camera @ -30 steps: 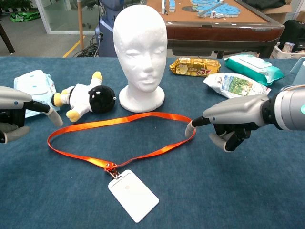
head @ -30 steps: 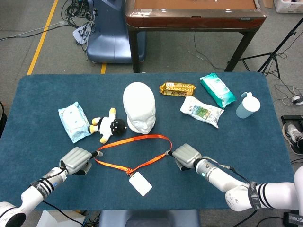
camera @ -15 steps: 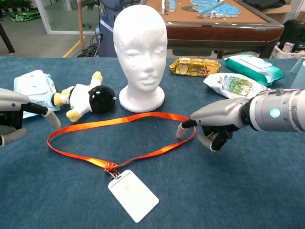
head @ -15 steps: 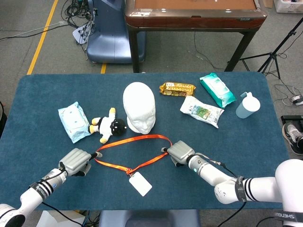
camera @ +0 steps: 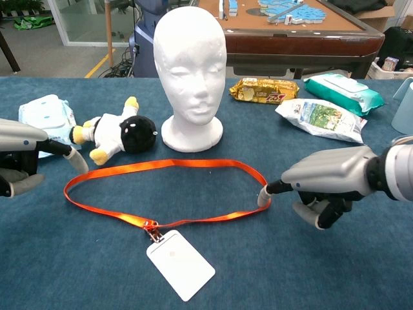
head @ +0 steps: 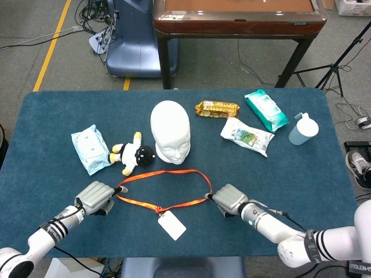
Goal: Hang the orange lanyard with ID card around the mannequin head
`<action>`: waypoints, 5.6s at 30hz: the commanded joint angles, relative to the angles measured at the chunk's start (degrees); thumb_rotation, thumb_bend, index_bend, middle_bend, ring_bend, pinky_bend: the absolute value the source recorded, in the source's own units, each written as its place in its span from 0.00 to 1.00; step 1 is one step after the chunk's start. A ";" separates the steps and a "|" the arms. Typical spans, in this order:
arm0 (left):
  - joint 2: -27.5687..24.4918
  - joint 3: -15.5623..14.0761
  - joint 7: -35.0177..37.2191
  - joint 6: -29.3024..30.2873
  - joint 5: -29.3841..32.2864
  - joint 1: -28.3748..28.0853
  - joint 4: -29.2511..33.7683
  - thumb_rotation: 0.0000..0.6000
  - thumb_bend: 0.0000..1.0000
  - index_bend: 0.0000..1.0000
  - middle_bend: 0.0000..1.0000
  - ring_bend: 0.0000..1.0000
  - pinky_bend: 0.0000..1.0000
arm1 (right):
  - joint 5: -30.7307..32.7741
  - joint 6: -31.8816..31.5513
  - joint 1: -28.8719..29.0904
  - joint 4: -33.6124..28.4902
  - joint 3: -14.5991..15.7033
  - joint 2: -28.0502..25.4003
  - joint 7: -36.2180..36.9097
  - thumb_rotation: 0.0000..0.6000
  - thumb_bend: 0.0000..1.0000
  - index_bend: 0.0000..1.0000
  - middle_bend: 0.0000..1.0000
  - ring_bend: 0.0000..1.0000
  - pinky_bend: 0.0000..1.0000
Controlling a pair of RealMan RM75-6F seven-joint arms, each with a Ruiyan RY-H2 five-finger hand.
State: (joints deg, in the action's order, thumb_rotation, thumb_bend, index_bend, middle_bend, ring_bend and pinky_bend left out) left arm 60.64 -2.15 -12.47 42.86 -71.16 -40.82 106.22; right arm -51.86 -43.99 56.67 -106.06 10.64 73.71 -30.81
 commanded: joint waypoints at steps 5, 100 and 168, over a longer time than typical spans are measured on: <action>0.44 0.05 0.58 -0.11 -0.29 0.01 -0.47 1.00 0.60 0.19 0.98 0.98 0.86 | -6.93 -4.50 -4.10 -4.31 1.79 -3.51 0.50 1.00 0.77 0.17 1.00 1.00 1.00; 26.53 5.54 -23.24 8.30 33.71 -11.72 -18.33 0.96 0.28 0.42 1.00 1.00 0.97 | -34.79 -21.93 -30.71 -11.72 -10.96 -24.60 19.52 1.00 0.20 0.34 0.70 0.74 1.00; 27.41 5.96 -18.41 9.22 29.31 -9.61 -17.31 1.00 0.37 0.59 1.00 1.00 0.99 | -21.77 -12.24 -27.37 -5.85 -15.42 -17.18 10.83 1.00 0.20 0.40 0.79 0.82 1.00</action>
State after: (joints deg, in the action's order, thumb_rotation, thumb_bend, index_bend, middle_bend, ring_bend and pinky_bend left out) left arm 88.10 3.85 -30.89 52.05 -41.81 -50.48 88.86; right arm -75.45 -57.13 28.28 -113.22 -4.21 54.83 -18.58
